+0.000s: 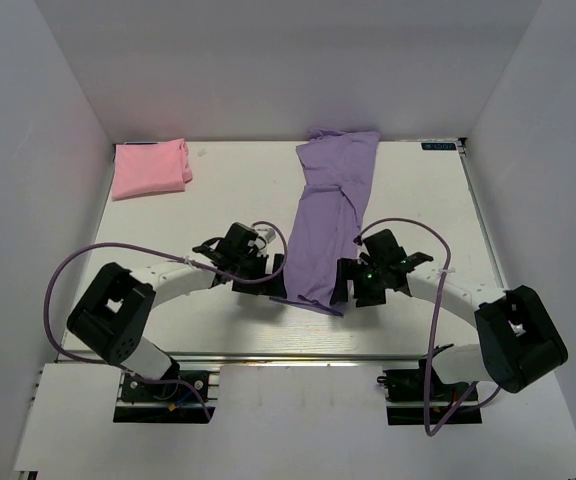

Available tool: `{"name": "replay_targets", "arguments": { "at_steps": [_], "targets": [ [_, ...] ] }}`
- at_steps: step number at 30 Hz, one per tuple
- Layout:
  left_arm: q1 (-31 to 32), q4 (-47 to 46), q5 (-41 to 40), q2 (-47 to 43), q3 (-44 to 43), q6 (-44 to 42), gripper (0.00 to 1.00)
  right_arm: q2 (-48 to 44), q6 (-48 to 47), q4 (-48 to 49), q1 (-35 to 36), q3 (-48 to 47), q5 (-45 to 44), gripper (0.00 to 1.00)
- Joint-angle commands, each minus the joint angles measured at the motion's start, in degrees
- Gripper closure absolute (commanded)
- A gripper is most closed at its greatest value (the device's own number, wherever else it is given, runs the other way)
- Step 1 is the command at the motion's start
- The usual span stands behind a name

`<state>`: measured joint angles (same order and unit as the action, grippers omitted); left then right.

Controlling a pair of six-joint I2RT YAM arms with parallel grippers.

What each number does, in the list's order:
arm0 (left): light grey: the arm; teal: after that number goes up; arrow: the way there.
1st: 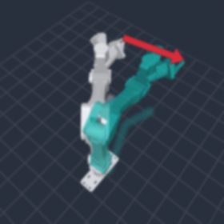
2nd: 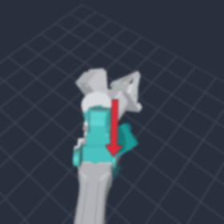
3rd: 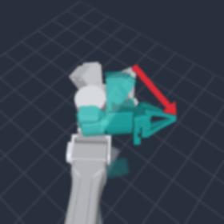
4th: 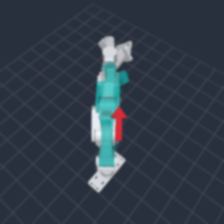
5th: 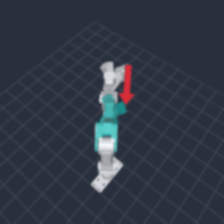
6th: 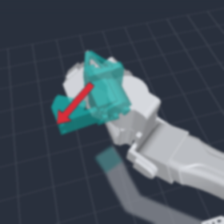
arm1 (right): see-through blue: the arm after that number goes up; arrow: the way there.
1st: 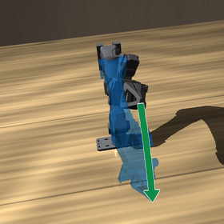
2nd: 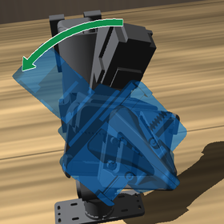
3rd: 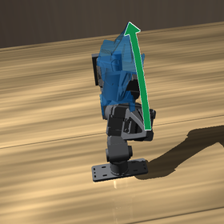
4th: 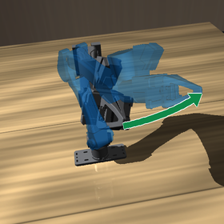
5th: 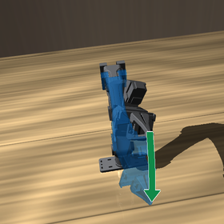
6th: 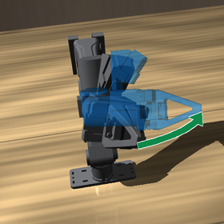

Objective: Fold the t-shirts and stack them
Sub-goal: Grab the bottom of the folded rectangular tshirt with both arms, then fold the folded rectangular tshirt in 1/3 of the way

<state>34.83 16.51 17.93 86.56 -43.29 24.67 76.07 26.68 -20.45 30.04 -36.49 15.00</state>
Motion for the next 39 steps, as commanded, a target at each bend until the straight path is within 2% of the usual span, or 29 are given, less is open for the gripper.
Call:
{"name": "replay_targets", "arguments": {
  "at_steps": [1, 3, 4, 5, 8, 9, 10, 11, 12, 13, 16, 21, 26, 30, 36, 39],
  "targets": [
    [1.3, 0.4, -3.6, 2.8, -2.1, -0.6, 0.03, 1.7, 2.9, 5.4, 0.6, 1.2, 2.3, 0.16],
    [2.3, 0.4, -4.2, 4.8, -2.1, -0.6, 0.11, 2.4, 3.6, 6.8, 0.8, 1.8, 3.5, 0.21],
    [2.3, 0.4, -4.2, 5.5, -2.6, -0.6, 0.15, 2.7, 4.0, 7.1, 0.8, 1.9, 3.7, 0.29],
    [3.0, -0.1, -4.2, 6.0, -2.6, -0.6, 0.28, 2.5, 4.3, 7.4, 0.8, 2.3, 4.1, 0.34],
    [4.1, -0.6, -3.5, 7.4, -2.6, -0.6, 0.42, 1.9, 5.0, 9.0, 0.8, 4.5, 4.9, 0.52],
    [4.7, -0.6, -3.5, 8.2, -2.6, -0.6, 0.45, 2.0, 5.2, 9.5, 0.0, 5.1, 5.1, 0.63],
    [4.7, -0.6, -2.9, 8.2, -2.6, -0.6, 0.48, 1.9, 5.4, 9.6, 0.9, 5.4, 5.6, 0.66],
    [5.3, 0.3, -2.9, 8.2, -2.6, -0.6, 0.58, 2.1, 5.6, 10.8, 0.8, 6.2, 6.6, 0.71],
    [5.9, 1.0, -2.9, 8.2, -2.6, -0.1, 0.66, 2.1, 5.9, 11.0, 1.0, 6.4, 7.4, 0.92],
    [5.9, 1.0, -2.9, 7.3, -2.6, -0.1, 0.73, 1.8, 6.2, 11.1, 1.2, 6.9, 7.8, 1.00],
    [6.4, 1.0, -4.4, 5.1, 0.0, 0.5, 1.00, 0.0, 6.4, 12.2, 1.3, 9.9, 7.9, 1.00],
    [8.2, 2.9, -0.5, 0.4, 0.8, -1.8, 1.00, -6.2, 5.2, 9.1, 2.2, 11.5, 9.2, 1.00],
    [9.4, 10.2, 1.3, -5.9, 1.5, -2.4, 1.00, -14.4, 5.1, 2.0, 3.5, 11.4, 8.9, 1.00],
    [9.4, 11.3, 1.9, -7.1, -1.8, -3.1, 1.00, -16.8, 5.2, 1.5, 3.9, 11.4, 7.2, 1.00],
    [8.0, 13.6, -4.6, -3.4, -11.9, -3.9, 1.00, -11.4, 2.4, 2.6, 3.2, 4.2, 2.8, 1.00],
    [8.0, 14.2, -12.5, -0.9, -17.8, -2.3, 1.00, -7.1, 0.8, 0.6, 2.7, -1.7, -3.0, 1.00]
  ]
}}
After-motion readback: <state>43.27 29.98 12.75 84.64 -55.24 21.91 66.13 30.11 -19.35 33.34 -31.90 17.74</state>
